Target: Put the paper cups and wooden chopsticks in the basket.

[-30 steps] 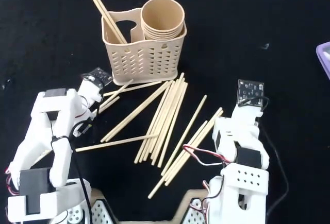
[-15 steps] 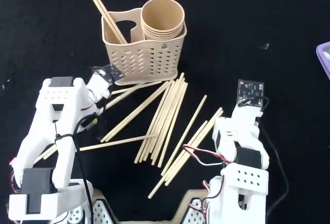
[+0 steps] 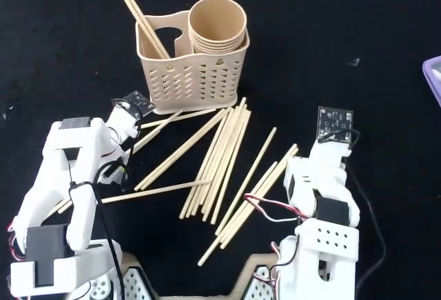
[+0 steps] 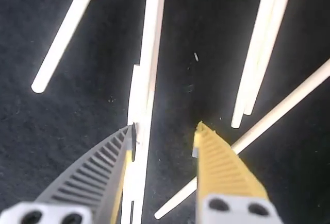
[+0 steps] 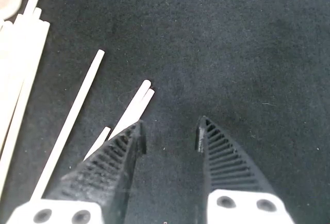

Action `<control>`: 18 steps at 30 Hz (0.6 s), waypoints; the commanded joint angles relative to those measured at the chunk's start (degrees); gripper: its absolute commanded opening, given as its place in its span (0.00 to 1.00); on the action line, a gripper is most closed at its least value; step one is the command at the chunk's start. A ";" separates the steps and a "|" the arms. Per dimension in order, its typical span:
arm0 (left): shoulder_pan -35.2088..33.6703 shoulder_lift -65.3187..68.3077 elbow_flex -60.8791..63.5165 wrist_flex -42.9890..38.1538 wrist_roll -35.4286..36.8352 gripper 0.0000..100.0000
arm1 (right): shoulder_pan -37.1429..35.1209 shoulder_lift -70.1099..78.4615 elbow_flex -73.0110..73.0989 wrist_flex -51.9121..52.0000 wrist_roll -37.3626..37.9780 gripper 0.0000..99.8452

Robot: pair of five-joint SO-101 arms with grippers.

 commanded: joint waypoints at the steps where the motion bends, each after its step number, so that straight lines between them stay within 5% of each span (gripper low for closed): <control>1: -0.57 -0.44 -0.22 -0.79 -0.62 0.19 | 0.26 -1.10 -0.31 -1.23 -0.35 0.18; 18: -3.21 5.54 3.82 -7.56 -0.35 0.19 | 0.35 -1.10 -0.31 -1.14 -0.35 0.18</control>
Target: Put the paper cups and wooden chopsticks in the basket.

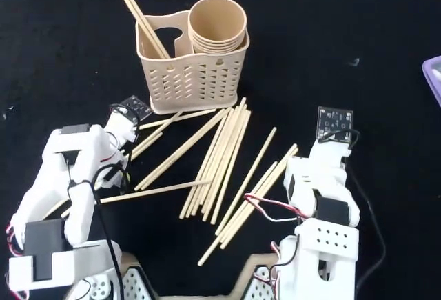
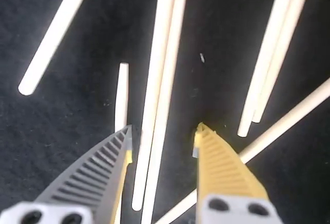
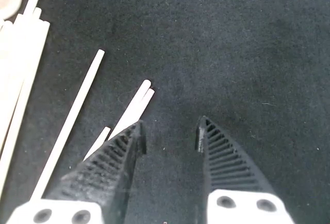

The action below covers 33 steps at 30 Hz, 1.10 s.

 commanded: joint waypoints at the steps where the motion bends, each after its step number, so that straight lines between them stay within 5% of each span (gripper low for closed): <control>1: -1.45 1.32 0.22 0.26 -0.44 0.18 | 0.35 -1.10 -0.31 -1.14 -0.35 0.18; 5: -0.92 1.23 -0.22 0.70 -0.35 0.03 | 0.26 -1.10 -0.31 -1.23 -0.35 0.18; 14: -0.84 -0.88 -0.22 1.23 -0.35 0.03 | 0.26 -1.10 -0.31 -1.23 -0.35 0.18; 23: 4.18 -17.41 -1.98 18.81 -0.26 0.03 | 0.26 -1.10 -0.31 -1.23 -0.35 0.18; 33: 10.68 -28.13 -3.56 27.52 -0.18 0.03 | 0.26 -1.10 -0.31 -1.23 -0.35 0.18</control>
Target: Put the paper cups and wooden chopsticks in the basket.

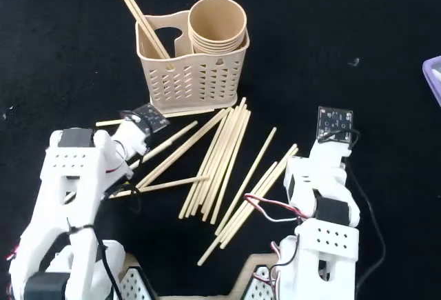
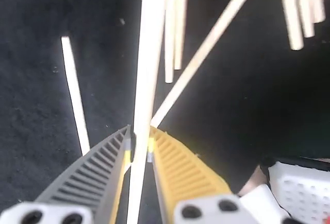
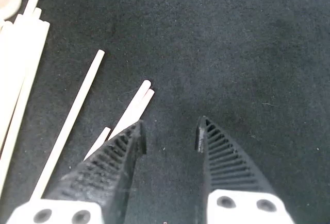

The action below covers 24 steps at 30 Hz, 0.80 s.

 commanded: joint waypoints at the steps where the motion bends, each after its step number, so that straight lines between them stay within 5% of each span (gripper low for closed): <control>1: 3.91 -4.92 -2.95 1.41 0.26 0.03 | 0.26 -1.10 -0.31 -1.23 -0.35 0.18; 15: 11.74 -22.86 -4.53 0.79 12.84 0.03 | 0.26 -1.10 -0.31 -1.23 -0.35 0.18; 24: 11.82 -30.95 -10.15 -14.95 31.30 0.03 | 0.26 -1.10 -0.31 -1.23 -0.35 0.18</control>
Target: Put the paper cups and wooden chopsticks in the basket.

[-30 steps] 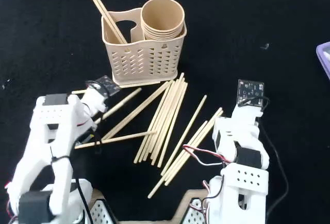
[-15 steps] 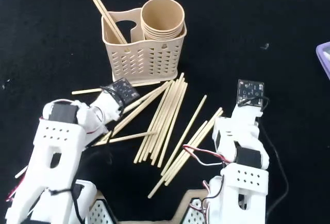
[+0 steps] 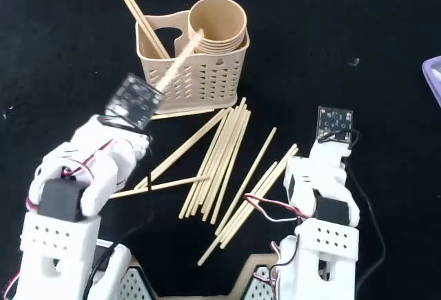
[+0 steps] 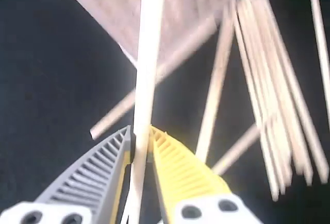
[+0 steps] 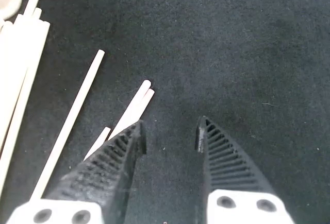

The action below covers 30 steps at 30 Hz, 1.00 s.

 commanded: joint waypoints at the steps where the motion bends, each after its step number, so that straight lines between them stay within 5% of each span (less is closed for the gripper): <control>1: 0.48 -1.49 -4.44 -8.09 7.74 0.03 | 0.26 -1.10 -0.31 -1.23 -0.35 0.18; 12: 0.31 -1.05 -3.82 -35.08 19.60 0.03 | 0.35 -1.10 -0.31 -1.23 -0.35 0.18; 19: 0.75 -1.05 -1.54 -41.14 19.87 0.03 | 0.35 -1.10 -0.31 -1.23 -0.35 0.18; 23: 0.22 -1.76 1.27 -29.19 17.93 0.03 | 0.53 -1.10 -0.22 -1.23 -0.35 0.18; 30: 0.66 -1.05 1.98 10.46 -3.69 0.03 | 0.26 -1.10 -0.31 -1.23 -0.35 0.18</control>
